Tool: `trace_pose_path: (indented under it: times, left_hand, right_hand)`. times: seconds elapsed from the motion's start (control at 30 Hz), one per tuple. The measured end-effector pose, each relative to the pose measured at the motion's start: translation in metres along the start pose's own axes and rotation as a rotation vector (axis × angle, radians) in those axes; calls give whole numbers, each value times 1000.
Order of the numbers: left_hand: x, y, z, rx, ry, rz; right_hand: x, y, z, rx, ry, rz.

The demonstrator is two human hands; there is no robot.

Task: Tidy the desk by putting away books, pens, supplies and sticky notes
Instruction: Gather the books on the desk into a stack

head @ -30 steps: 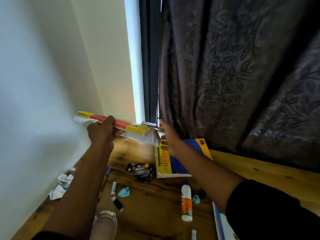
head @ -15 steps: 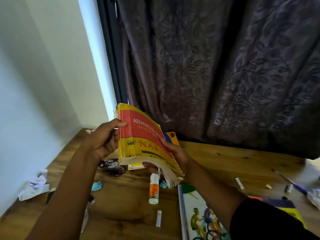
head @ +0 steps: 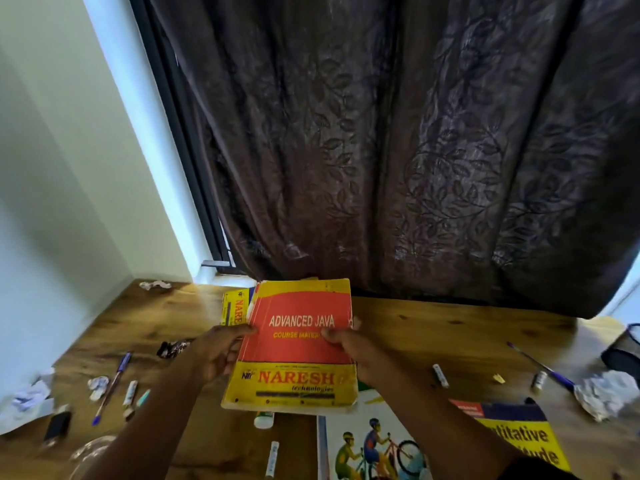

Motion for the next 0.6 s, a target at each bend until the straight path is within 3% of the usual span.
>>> trace_pose_path:
  times: [0.23,0.43,0.6]
  left_hand:
    - [-67,-39,59,-199,-82,12]
    - [-149,-70,138,-595,156,261]
    - [-203,-75,156,-830,250,299]
  right_hand:
    - [-24,50,15,-33,74,141]
    - [-64,117,48,-38,40,284]
    - [-83,152,53,-180,145,345]
Point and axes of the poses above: each hand's wrist, its own x-axis away from the middle knuckle, its own y-axis out of the palm, z = x × y, the point moved 2 cm from there along -x, towards the middle knuckle, and after that the axes turned 14 degrees about -y, right-handed, at the moved point
